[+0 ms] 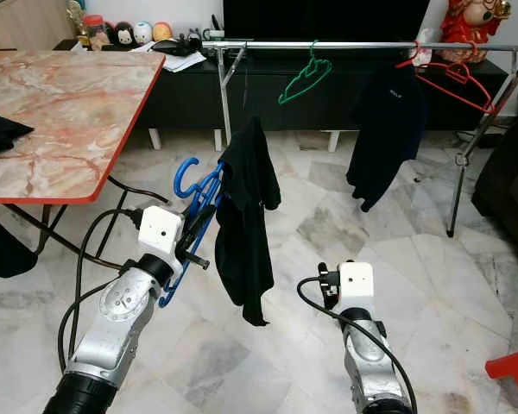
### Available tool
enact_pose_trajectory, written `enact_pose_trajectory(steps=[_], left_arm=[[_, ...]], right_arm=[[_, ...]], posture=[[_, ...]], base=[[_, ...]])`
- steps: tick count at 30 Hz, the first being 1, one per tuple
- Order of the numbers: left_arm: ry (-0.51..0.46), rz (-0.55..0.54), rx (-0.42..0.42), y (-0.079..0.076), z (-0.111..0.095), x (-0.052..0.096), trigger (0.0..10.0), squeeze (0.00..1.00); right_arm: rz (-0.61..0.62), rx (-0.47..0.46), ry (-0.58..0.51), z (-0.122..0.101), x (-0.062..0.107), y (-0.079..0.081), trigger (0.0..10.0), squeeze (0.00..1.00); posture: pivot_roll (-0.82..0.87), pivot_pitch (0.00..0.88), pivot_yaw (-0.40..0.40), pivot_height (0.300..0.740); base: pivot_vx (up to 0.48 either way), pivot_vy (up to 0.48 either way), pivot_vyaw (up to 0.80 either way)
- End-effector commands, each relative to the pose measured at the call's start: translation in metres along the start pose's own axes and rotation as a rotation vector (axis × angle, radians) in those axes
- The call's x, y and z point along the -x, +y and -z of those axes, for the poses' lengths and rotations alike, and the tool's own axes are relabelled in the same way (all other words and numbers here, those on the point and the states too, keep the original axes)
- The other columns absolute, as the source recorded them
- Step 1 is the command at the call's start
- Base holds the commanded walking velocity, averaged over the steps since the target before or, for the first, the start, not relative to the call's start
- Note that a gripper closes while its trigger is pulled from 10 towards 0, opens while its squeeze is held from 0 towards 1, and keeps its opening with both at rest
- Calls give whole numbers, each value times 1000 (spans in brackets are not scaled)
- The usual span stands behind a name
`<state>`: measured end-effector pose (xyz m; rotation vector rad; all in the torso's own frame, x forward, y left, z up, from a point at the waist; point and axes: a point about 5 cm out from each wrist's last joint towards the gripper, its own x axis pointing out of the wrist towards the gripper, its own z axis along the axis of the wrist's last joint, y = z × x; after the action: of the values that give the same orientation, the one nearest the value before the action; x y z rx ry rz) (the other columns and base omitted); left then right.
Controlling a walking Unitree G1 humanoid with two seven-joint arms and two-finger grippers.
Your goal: Hang hanger
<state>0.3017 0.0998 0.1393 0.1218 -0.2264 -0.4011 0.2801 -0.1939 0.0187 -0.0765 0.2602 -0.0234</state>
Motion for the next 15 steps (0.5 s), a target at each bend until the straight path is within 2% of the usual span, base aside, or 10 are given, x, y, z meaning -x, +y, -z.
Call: enact_pose_trajectory(steps=[1, 15], left_arm=[[-78, 0, -2, 1, -18, -7, 10000, 0], [-80, 4, -2, 1, -18, -7, 10000, 0]], right_arm=[[12, -3, -2, -1, -2, -1, 0, 0], [35, 1, 3, 1, -3, 0, 0, 0]], posture=[[14, 0, -19, 740], [14, 0, -15, 740]], base=[[0, 0, 0], [0, 0, 0]])
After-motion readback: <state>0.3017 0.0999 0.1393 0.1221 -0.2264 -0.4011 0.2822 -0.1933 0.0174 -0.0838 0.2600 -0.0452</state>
